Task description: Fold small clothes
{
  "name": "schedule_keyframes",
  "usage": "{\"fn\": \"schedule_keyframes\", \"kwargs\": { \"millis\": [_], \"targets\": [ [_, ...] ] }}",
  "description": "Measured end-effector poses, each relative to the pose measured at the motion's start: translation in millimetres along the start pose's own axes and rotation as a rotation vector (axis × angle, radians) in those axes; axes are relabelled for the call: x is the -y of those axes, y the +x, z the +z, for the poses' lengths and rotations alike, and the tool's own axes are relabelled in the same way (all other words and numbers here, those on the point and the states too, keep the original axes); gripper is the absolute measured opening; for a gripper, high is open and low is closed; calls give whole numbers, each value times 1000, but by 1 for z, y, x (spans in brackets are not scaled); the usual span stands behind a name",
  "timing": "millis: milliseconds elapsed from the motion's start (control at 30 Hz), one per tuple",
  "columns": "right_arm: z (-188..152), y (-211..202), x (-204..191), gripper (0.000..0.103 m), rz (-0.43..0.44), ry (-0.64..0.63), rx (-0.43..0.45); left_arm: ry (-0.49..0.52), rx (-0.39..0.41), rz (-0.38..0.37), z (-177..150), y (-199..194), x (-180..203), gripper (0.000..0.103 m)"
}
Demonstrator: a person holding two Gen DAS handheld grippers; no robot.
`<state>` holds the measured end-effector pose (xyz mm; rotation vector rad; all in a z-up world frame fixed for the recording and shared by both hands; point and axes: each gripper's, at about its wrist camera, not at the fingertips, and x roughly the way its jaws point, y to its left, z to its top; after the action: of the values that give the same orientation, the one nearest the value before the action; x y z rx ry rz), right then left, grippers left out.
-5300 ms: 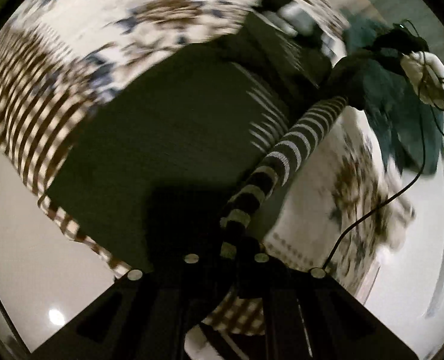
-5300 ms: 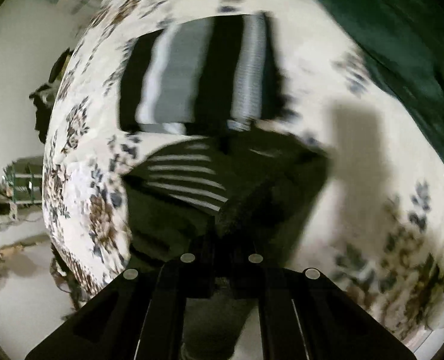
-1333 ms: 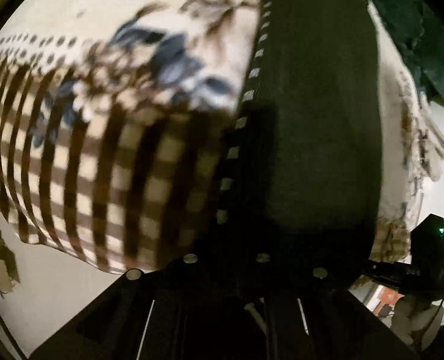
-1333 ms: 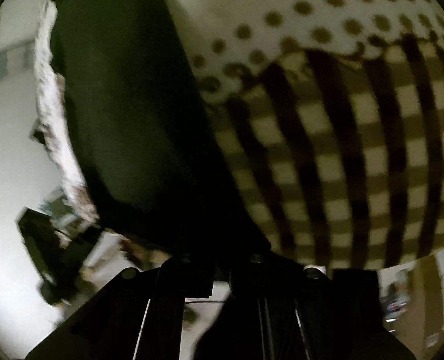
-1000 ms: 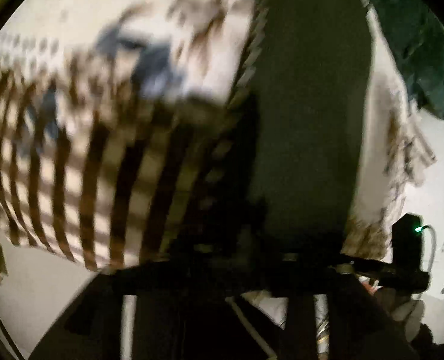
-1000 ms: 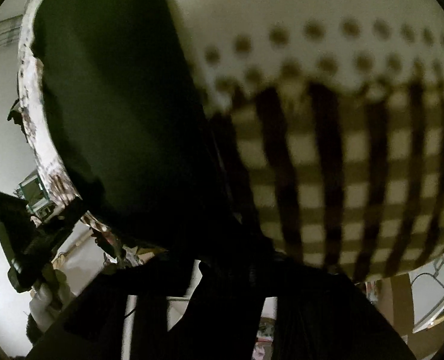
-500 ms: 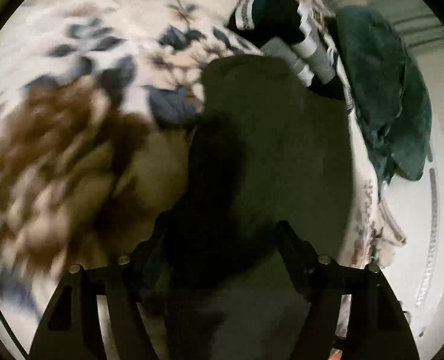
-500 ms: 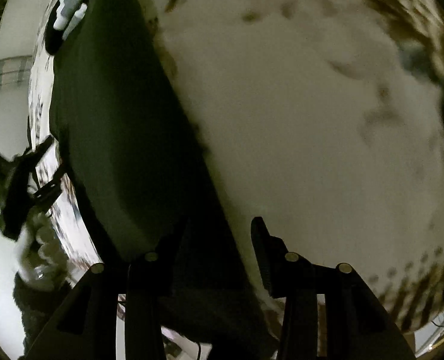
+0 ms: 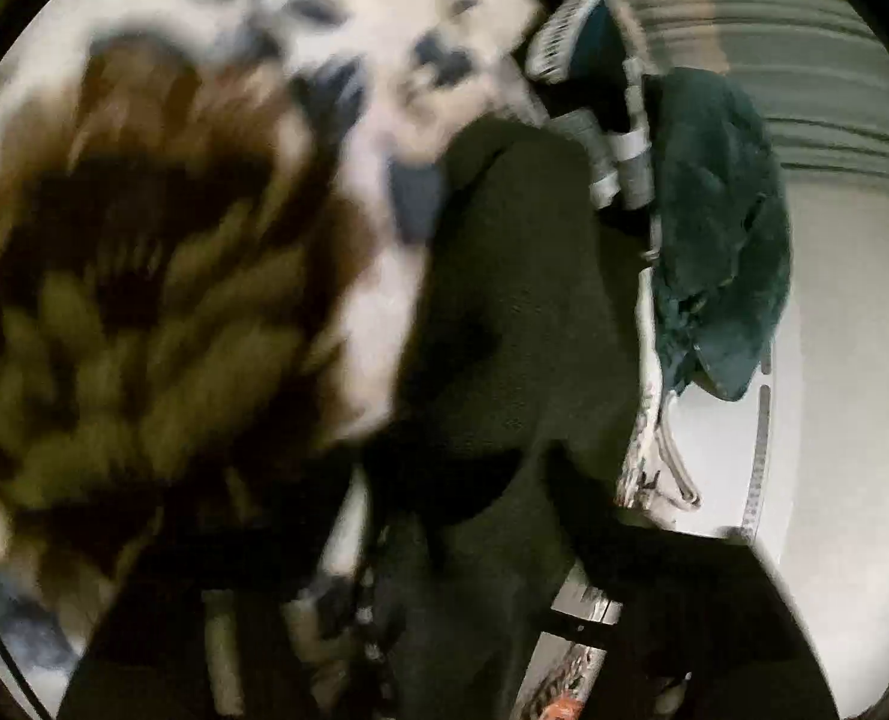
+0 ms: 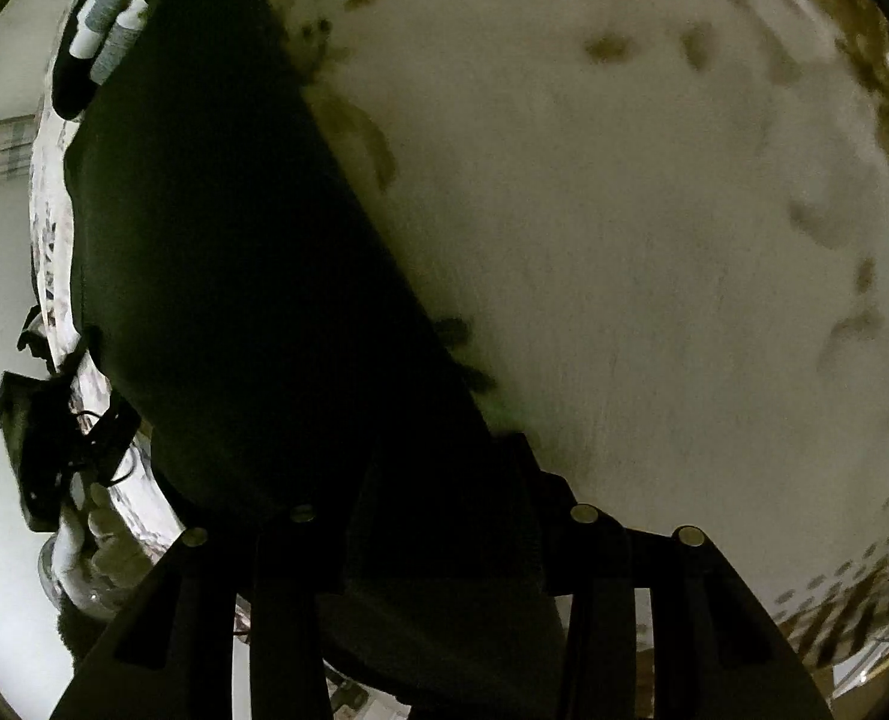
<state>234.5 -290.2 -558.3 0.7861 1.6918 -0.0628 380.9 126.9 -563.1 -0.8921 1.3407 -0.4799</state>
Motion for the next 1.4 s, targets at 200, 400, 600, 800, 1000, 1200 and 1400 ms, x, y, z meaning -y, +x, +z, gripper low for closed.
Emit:
{"fn": "schedule_keyframes", "kwargs": {
  "millis": [200, 400, 600, 800, 1000, 1200, 1400],
  "targets": [
    [40, -18, -17, 48, 27, 0, 81, 10, 60, 53, 63, 14, 6, 77],
    [126, -33, -64, 57, 122, -66, 233, 104, 50, 98, 113, 49, 25, 74],
    [182, -33, -69, 66, 224, -20, 239, 224, 11, 147, 134, 73, 49, 10],
    [197, -29, -94, 12, 183, -11, 293, 250, 7, 184, 148, 89, 55, 10],
    [217, -22, -95, 10, 152, 74, 275, 217, -35, 188, 159, 91, 49, 14],
    [179, -44, -102, 55, 239, -8, 198, 261, 10, 179, 124, 43, 73, 76],
    [58, -65, -51, 62, 208, -154, 72, 256, 42, 144, 29, -22, 75, 77]
  ]
}}
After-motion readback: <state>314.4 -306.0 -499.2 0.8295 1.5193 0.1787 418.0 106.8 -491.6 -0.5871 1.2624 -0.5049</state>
